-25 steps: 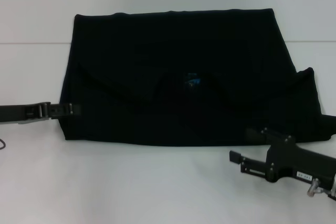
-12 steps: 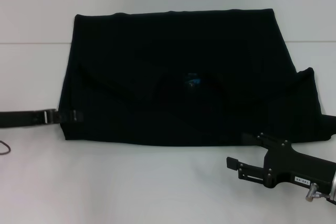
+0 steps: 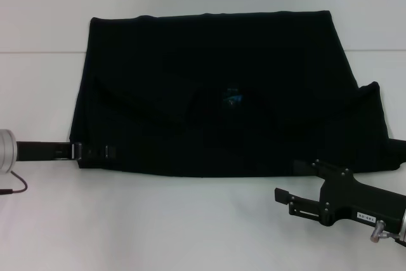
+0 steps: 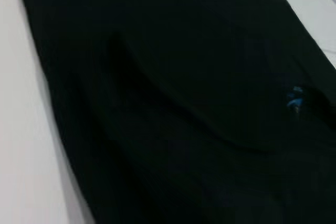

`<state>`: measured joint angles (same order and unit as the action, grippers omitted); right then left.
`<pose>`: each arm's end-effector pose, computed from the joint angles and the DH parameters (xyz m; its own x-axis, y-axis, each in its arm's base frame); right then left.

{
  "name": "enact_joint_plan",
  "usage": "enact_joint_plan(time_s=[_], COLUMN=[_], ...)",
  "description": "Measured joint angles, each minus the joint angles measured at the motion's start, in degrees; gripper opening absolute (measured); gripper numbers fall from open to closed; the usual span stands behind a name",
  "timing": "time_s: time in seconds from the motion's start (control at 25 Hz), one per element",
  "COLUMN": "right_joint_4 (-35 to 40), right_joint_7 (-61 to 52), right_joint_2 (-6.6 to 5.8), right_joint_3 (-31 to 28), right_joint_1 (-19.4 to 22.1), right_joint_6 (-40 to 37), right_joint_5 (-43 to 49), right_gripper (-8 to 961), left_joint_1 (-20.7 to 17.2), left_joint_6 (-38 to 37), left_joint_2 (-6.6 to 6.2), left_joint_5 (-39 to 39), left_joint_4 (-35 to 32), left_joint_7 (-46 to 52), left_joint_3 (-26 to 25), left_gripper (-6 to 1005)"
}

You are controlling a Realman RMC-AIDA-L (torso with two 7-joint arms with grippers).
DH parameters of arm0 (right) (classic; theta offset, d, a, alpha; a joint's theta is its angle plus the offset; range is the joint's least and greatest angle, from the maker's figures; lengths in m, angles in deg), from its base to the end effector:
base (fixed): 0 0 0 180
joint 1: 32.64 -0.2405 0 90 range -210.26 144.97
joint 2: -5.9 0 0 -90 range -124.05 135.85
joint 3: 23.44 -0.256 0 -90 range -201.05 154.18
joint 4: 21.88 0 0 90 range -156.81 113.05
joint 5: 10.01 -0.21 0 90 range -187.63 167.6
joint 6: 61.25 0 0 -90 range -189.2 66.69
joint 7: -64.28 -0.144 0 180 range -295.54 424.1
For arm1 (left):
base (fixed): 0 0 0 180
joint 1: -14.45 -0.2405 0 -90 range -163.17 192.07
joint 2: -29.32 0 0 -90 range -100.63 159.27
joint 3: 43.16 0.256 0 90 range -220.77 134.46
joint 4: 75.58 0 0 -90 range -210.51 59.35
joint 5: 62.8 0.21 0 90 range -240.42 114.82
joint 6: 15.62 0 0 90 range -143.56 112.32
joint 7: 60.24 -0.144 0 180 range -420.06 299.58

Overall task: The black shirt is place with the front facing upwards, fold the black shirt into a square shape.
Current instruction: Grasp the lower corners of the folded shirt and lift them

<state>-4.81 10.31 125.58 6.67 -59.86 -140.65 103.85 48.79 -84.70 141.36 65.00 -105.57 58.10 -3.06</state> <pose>0.3078 0.2926 -0.0519 0.7725 -0.2966 -0.5615 -0.5105 -0.8159 -0.2714 -0.3262 0.3675 0.0226 0.3832 0.8268 0.4117 0.9232 -0.3284 -0.1999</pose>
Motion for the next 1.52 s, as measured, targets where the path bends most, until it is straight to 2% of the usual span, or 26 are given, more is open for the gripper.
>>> enact_joint_plan(time_s=[0.24, 0.52, 0.64, 0.68, 0.76, 0.84, 0.92, 1.0, 1.04, 1.12, 1.24, 1.36, 1.52], right_joint_4=[0.2, 2.6, 9.3, 9.3, 15.9, 23.3, 28.5, 32.3, 36.1, 38.0, 43.1, 44.0, 41.8], right_joint_7=[-0.3, -5.6, -17.5, -17.5, -29.3, -42.7, -53.7, -63.0, -70.8, -73.8, -81.7, -83.6, -82.8], right_joint_2=[-0.05, -0.45, -0.75, -0.75, -1.12, -2.20, -3.90, -5.97, -7.14, -7.45, -7.41, -6.95, -6.21], right_joint_3=[-0.3, -0.3, 0.1, 0.1, 0.2, 0.2, 0.2, 0.2, 0.1, 0.0, 0.0, 0.2, 1.3], right_joint_1=[0.2, 0.0, 0.1, 0.1, 0.1, -0.3, -1.3, -3.1, -5.0, -5.8, -8.9, -11.7, -13.5], right_joint_6=[-0.1, -0.3, -0.4, -0.4, -0.4, -0.4, -1.2, -3.8, -6.6, -7.5, -8.6, -9.1, -8.1], right_joint_5=[-0.4, -0.4, 0.6, 0.6, 3.5, 8.1, 13.1, 18.6, 24.8, 27.7, 39.5, 47.4, 50.0], right_gripper=[827, 826, 826, 825, 825, 825, 825, 825, 825, 824, 824, 824, 825], left_joint_1=[0.2, 0.3, 0.3, 0.3, 0.3, 0.3, 0.3, 0.3, 0.3, 0.3, 0.4, 0.6, 0.8], left_joint_6=[0.3, 0.7, 0.7, 0.6, 0.5, 0.3, 0.2, 0.1, -0.1, -0.4, -0.9, -1.3, -1.6], left_joint_2=[-0.07, -0.33, -0.51, -0.52, -0.55, -0.56, -0.61, -0.63, -0.64, -0.69, -0.79, -0.89, -0.90], left_joint_5=[0.0, 0.1, 0.1, 0.1, 0.1, 0.1, 0.1, 0.1, 0.1, 0.1, 0.1, 0.1, 0.5], left_joint_4=[-0.2, -0.1, 0.0, 0.1, 0.1, 0.0, 0.0, 0.0, 0.0, 0.0, 0.0, 0.1, 0.2], left_joint_7=[0.2, 0.1, 0.0, 0.0, 0.1, 0.1, 0.1, 0.1, 0.1, 0.3, 0.4, 0.5, 0.5], left_joint_3=[1.6, 1.8, 1.9, 1.9, 1.9, 1.9, 1.9, 1.9, 1.9, 1.9, 1.9, 1.9, 1.8], left_gripper=[732, 469, 302, 246, 188, 129, 71, 63, 63, 63, 63, 63, 63])
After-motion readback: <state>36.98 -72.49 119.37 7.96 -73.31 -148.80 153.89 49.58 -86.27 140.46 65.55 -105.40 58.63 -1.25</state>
